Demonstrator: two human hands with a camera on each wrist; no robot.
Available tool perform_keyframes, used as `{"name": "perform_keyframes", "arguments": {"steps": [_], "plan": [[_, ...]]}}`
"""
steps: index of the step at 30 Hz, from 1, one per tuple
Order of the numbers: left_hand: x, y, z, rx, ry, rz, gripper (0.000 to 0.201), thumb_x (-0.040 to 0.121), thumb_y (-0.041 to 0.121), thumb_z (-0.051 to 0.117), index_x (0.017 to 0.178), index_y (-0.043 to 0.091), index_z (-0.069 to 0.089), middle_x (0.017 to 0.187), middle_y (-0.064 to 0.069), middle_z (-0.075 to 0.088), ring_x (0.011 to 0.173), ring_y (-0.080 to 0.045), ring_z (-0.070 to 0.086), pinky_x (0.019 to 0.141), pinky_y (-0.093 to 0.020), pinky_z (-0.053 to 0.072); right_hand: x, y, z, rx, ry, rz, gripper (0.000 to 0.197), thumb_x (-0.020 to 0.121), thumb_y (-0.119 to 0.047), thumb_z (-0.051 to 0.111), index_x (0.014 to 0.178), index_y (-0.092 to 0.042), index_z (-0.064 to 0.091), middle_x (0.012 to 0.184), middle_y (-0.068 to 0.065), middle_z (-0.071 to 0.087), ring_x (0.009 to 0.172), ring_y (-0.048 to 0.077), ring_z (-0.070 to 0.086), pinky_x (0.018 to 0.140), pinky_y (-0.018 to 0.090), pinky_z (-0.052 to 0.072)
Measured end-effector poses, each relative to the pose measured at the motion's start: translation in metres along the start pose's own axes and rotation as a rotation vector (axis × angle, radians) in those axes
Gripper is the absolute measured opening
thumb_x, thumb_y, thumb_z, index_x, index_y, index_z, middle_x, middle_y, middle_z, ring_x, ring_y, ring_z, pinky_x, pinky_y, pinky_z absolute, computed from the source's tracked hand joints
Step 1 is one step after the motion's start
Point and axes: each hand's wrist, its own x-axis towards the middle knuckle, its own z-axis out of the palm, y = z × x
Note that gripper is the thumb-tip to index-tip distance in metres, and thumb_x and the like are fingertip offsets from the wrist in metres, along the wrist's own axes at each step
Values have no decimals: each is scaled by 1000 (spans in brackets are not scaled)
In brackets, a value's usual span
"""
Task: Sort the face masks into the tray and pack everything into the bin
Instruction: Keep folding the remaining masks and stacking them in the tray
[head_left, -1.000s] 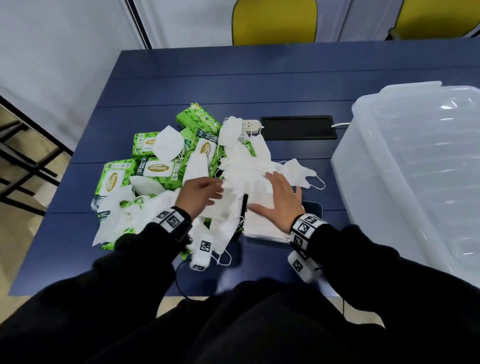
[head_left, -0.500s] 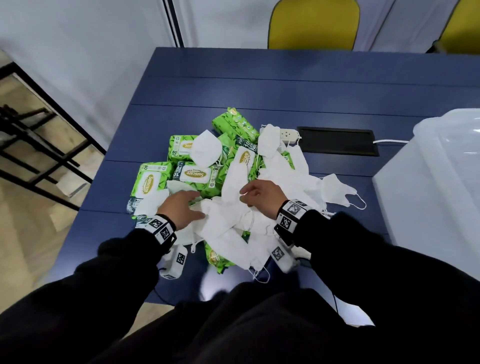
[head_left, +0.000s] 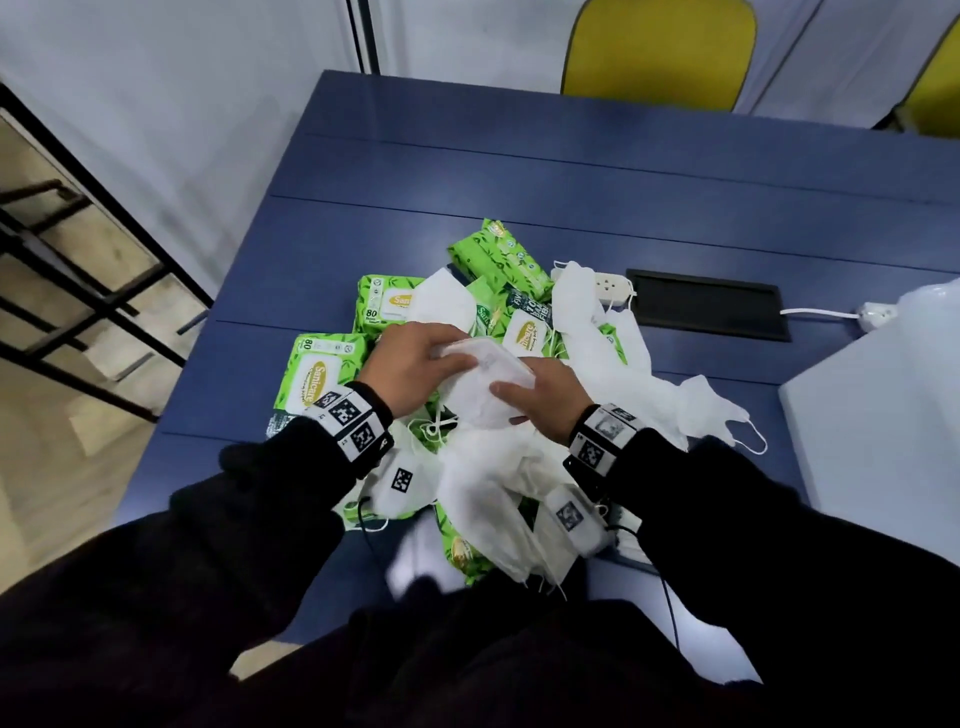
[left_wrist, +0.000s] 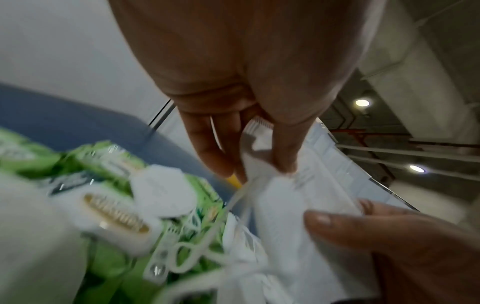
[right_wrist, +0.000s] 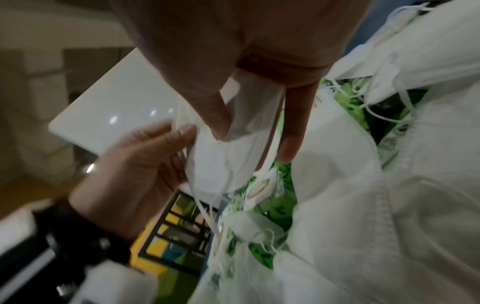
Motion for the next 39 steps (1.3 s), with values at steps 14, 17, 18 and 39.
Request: {"name": "perform_keyframes", "arguments": {"steps": [14,17,18,39], "plan": [[93,-73,-16,317,159,-230,48,90,34,72,135,22,61,141,-9,49,126,-31,53,105,-39,43,20,10,-52,485,167,347,20,99,-8,59,117,-17,58,95,13,71,70,33,74,45,38,56],[121,-66,-27,398,100,-288,63,85,37,78,142,23,55,144,-11,47,131,-34,50,107,-43,43,29,14,-45,440,175,321,24,94,0,61,115,-10,61,88,15,69,66,29,70,48,35,54],[127,-65,-25,426,49,-303,70,84,37,80,146,22,50,146,-12,46,133,-35,48,108,-43,41,31,16,-43,429,187,315,22,92,2,62,112,-8,63,84,15,68,64,27,66,48,32,51],[51,-8,-12,-808,227,-390,6,95,9,68,95,4,65,86,-5,72,73,-21,66,58,-29,56,7,14,-52,611,253,330,15,96,-16,67,81,-16,68,76,4,67,60,19,63,54,30,53]]}}
